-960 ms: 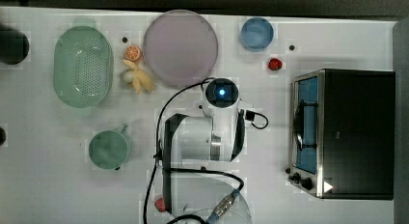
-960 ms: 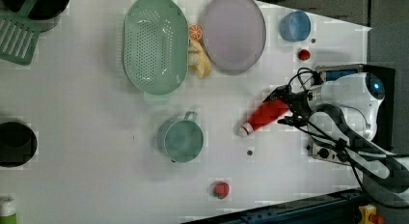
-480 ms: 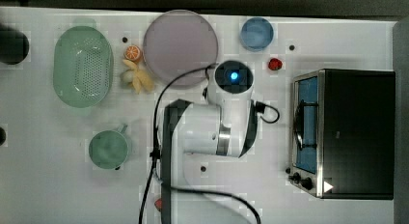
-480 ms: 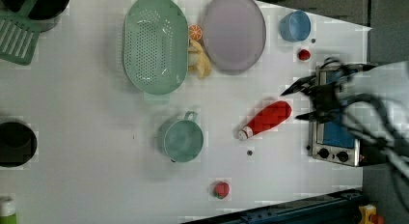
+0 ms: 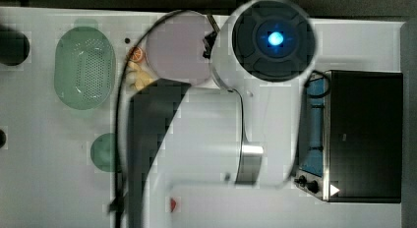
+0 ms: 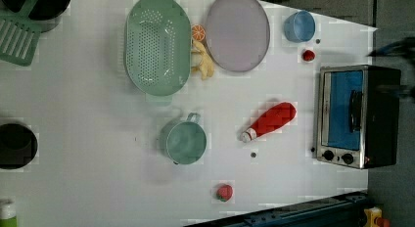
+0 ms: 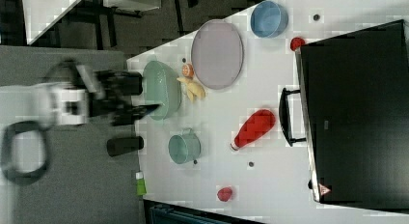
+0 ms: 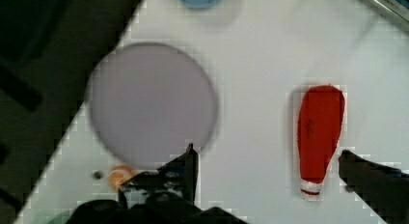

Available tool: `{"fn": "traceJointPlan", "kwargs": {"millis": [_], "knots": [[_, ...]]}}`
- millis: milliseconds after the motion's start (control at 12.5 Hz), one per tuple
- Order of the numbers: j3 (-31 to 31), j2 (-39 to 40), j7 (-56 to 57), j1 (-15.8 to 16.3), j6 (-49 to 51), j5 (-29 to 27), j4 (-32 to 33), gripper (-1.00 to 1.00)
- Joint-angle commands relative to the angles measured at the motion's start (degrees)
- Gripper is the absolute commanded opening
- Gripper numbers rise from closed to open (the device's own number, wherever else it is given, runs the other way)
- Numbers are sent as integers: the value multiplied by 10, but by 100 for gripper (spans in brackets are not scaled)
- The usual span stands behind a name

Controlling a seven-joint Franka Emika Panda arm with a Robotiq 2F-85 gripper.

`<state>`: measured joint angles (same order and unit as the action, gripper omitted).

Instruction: Pick Ketchup from oven and place it on table.

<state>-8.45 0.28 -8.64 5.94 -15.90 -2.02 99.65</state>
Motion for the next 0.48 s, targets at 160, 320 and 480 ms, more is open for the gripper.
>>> {"fn": "traceJointPlan", "kwargs": {"millis": [160, 320, 480], "knots": [[7, -1, -21, 4, 101, 5, -60, 100], [5, -2, -21, 4, 142, 5, -88, 100], [4, -2, -21, 3, 176, 5, -94, 100]]}}
